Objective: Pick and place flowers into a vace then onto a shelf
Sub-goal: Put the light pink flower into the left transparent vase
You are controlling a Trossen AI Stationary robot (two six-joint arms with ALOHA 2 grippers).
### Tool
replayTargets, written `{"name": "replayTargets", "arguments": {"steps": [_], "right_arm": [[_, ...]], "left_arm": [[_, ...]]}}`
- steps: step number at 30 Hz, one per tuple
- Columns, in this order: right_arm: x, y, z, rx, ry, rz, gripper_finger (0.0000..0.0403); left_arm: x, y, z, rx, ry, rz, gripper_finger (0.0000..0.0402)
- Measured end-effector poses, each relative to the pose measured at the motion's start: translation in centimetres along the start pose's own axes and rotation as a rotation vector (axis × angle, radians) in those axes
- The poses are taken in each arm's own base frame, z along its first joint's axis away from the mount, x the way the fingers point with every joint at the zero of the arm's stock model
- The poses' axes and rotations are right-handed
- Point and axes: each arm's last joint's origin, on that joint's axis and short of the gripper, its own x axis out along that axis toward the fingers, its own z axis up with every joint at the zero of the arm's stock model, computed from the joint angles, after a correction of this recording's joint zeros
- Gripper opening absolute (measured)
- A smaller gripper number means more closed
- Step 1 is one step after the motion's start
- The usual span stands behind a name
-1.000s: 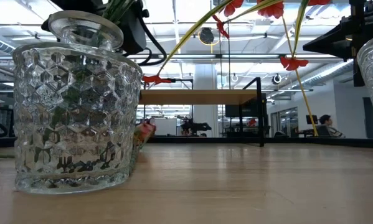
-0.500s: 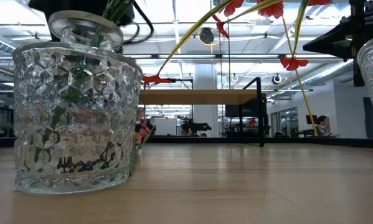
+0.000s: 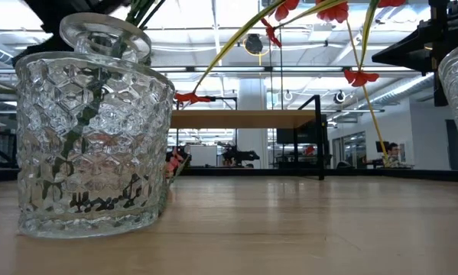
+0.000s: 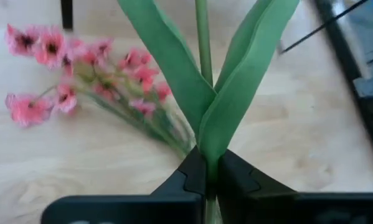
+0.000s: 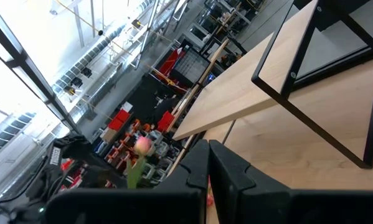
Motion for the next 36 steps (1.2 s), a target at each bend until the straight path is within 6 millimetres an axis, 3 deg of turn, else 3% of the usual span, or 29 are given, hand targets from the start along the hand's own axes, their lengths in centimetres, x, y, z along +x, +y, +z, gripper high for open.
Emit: {"name": "replayTargets", "arguments": {"steps": [5, 9, 20, 25, 36], "right_arm": [[0.0, 0.0, 0.0, 0.000, 0.000, 0.000, 0.0004], [0.0, 0.0, 0.0, 0.000, 0.000, 0.000, 0.0004], [0.0, 0.0, 0.0, 0.000, 0.000, 0.000, 0.0004], [0.0, 0.0, 0.0, 0.000, 0.000, 0.000, 0.0004], [0.0, 0.0, 0.0, 0.000, 0.000, 0.000, 0.0004]], "left_arm": [[-2.4, 0.2, -1.0, 0.108, -0.029, -0.048, 0.0010], [-4.4, 0.2, -1.7, 0.193, -0.081, -0.113, 0.0026], [-9.8, -1.7, -3.0, 0.306, -0.176, -0.389, 0.0040], [-10.9, -3.0, -3.8, 0.384, -0.212, -0.492, 0.0041], [-10.9, -5.5, -6.3, 0.414, -0.395, -0.552, 0.0042]]}}
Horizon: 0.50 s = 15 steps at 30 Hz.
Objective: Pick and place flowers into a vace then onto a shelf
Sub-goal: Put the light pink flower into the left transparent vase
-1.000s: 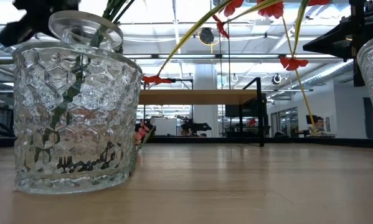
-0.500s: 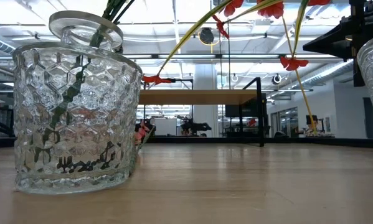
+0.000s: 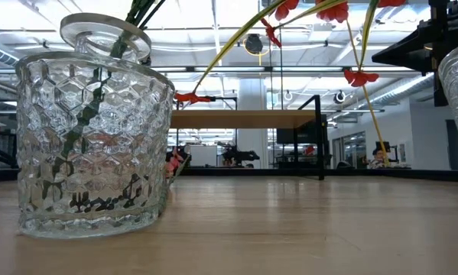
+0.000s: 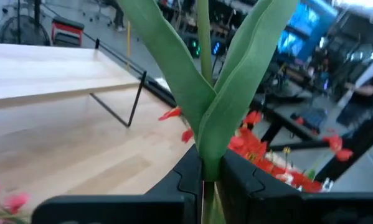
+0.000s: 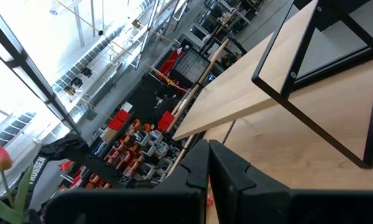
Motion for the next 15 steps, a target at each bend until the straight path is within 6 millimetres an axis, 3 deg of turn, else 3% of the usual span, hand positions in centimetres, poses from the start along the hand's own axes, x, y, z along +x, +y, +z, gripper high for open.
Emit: {"name": "replayTargets", "arguments": {"steps": [15], "right_arm": [[0.0, 0.0, 0.0, 0.000, 0.000, 0.000, 0.0004]], "left_arm": [[0.4, -3.8, -2.5, -0.113, -0.105, -0.047, 0.0042]]}}
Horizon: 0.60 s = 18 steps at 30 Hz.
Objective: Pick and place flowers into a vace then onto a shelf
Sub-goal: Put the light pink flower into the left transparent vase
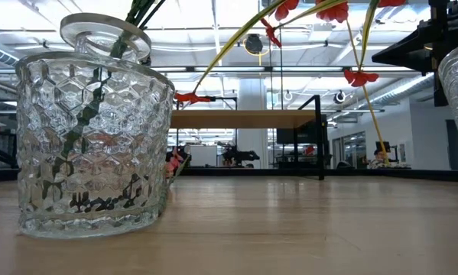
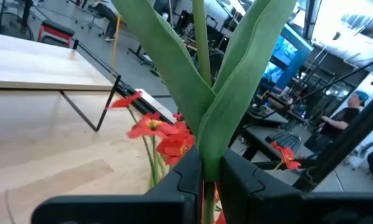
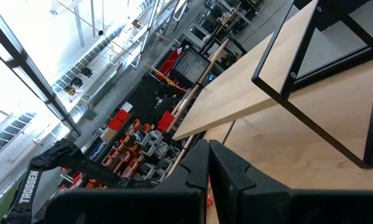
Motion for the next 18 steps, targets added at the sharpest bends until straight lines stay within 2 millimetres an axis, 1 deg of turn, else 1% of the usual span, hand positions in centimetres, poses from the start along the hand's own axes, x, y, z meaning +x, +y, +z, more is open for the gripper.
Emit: {"name": "replayTargets", "arguments": {"steps": [5, 8, 14, 18], "right_arm": [[0.0, 0.0, 0.0, 0.000, 0.000, 0.000, 0.0004], [0.0, 0.0, 0.0, 0.000, 0.000, 0.000, 0.0004], [0.0, 0.0, 0.0, 0.000, 0.000, 0.000, 0.0004], [0.0, 0.0, 0.0, -0.001, 0.000, 0.000, 0.0004]], "left_arm": [[0.3, -0.6, -1.1, -0.018, -0.021, -0.007, 0.0042], [0.5, -0.9, -1.6, 0.007, -0.028, -0.011, 0.0042], [1.6, -0.6, -2.9, 0.023, -0.041, 0.016, 0.0042], [2.3, -0.4, -3.2, 0.021, -0.050, 0.032, 0.0042]]}}
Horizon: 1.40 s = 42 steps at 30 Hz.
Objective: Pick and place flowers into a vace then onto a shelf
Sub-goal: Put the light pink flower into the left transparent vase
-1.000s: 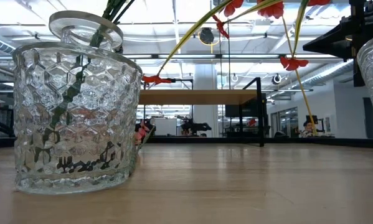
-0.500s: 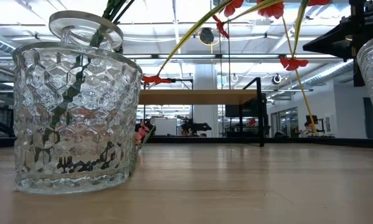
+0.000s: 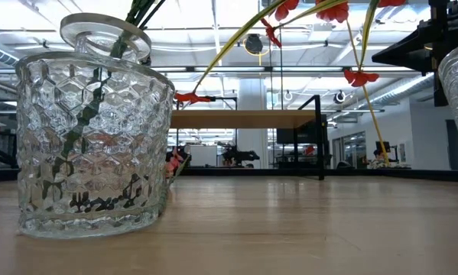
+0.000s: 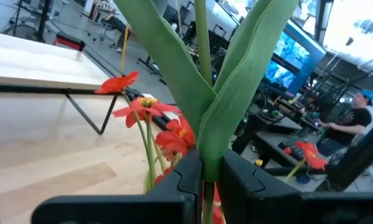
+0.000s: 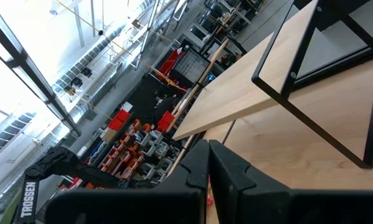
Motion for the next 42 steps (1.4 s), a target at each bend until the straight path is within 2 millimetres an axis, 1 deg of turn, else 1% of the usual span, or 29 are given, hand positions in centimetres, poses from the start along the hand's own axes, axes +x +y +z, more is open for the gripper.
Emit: {"name": "replayTargets", "arguments": {"steps": [17, 19, 22, 29, 32, 37, 42], "right_arm": [[0.0, 0.0, 0.0, 0.001, 0.000, 0.000, 0.0004], [0.0, 0.0, 0.0, 0.001, 0.000, 0.000, 0.0004], [0.0, 0.0, 0.0, 0.001, 0.000, 0.000, 0.0004], [0.0, 0.0, 0.0, 0.001, 0.000, 0.000, 0.0004], [0.0, 0.0, 0.0, 0.000, 0.000, 0.000, 0.0004], [0.0, 0.0, 0.0, 0.001, 0.000, 0.000, 0.0004], [0.0, 0.0, 0.0, 0.001, 0.000, 0.000, 0.0004]], "left_arm": [[2.2, 0.3, 0.2, -0.059, 0.004, -0.010, 0.0042], [2.6, 0.5, -0.1, -0.059, 0.000, 0.001, 0.0042], [3.0, 0.7, -1.1, -0.056, 0.001, 0.011, 0.0042], [2.9, 0.9, -2.1, -0.034, -0.013, 0.042, 0.0042], [2.9, 0.9, -2.0, -0.043, -0.030, 0.062, 0.0042], [2.5, 0.8, -1.6, -0.110, -0.098, 0.139, 0.0042], [2.0, 0.8, -1.5, -0.083, -0.132, 0.194, 0.0042]]}}
